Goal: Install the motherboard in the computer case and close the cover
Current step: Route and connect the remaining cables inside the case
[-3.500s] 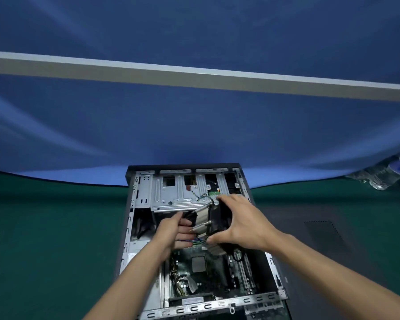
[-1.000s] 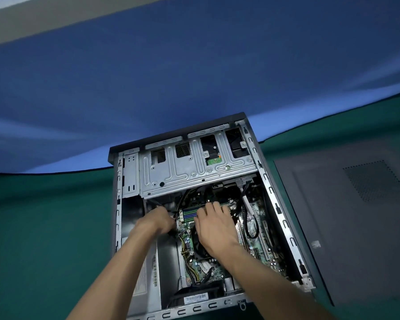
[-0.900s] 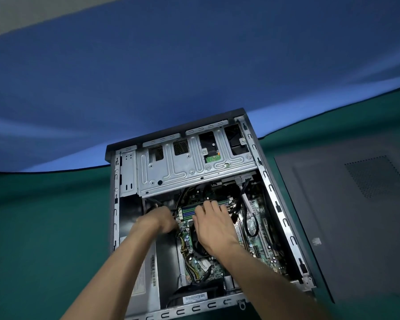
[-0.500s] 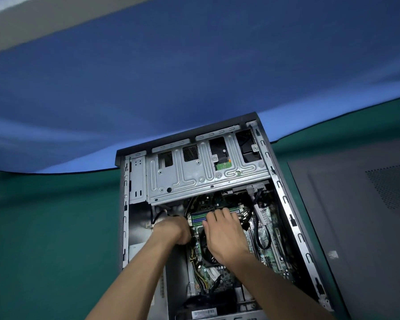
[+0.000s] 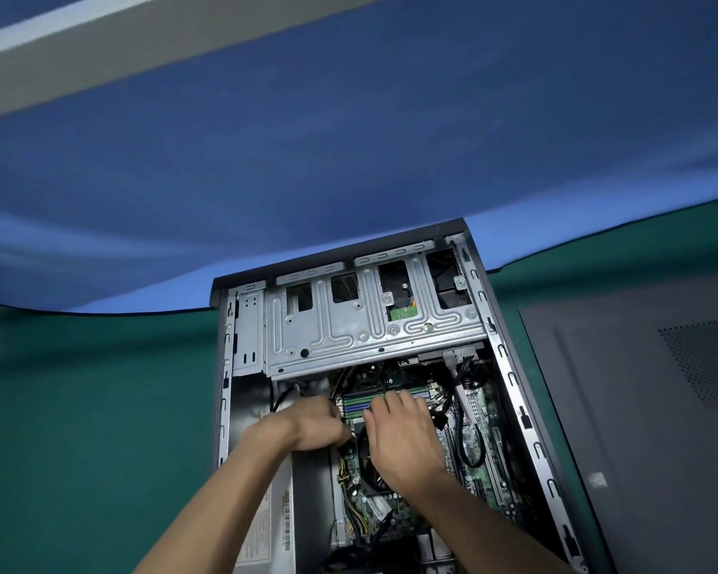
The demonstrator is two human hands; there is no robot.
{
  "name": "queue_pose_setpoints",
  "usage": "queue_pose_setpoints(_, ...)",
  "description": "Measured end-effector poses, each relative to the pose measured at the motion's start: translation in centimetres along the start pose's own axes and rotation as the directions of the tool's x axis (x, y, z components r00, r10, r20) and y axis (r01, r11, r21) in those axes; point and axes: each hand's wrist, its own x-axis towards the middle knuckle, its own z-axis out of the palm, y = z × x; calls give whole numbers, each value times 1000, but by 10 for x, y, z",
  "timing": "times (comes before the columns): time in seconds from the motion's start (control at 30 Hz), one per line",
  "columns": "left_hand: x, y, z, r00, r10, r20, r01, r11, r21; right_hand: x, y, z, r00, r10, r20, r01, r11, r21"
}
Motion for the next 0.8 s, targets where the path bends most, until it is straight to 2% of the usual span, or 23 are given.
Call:
queue_pose_setpoints(0.07, -5, -1, -1, 998, 27, -58, -28, 1000, -10, 0, 0, 0, 1000, 0, 4, 1, 1000, -5)
queue_pose_setpoints(0.23, -12, -2, -1, 974, 128, -186, -73, 957, 279, -1, 0, -1, 1000, -12, 1, 12, 1000, -9)
queue_pose_setpoints(0.33, -13, -3, -3, 968, 143, -205, -70, 943, 326, -1, 0, -1, 1000, -15, 4, 15, 1000, -12)
queue_pose_setpoints(0.43, -12, -1, -2, 973, 118, -200, -33, 923, 384, -1, -1, -1, 1000, -16, -7, 16, 1000, -12)
queue_pose_setpoints(0.53, -13, 4, -2, 944, 144, -296, 32, 855, 517, -1, -1, -1, 1000, -18, -15, 18, 1000, -12)
queue_pose_setpoints(0.6, -13, 3, 0, 919, 183, -349, 40, 838, 544, -1, 0, -1, 1000, -19, -16, 19, 1000, -9)
queue_pose_setpoints(0.7, -13, -1, 4, 887, 276, -370, -21, 825, 564, -1, -1, 0, 1000, -16, -20, 16, 1000, -10)
queue_pose_setpoints(0.8, -13, -1, 5, 879, 284, -382, -30, 834, 552, 0, -1, 0, 1000, -17, -27, 16, 1000, -9)
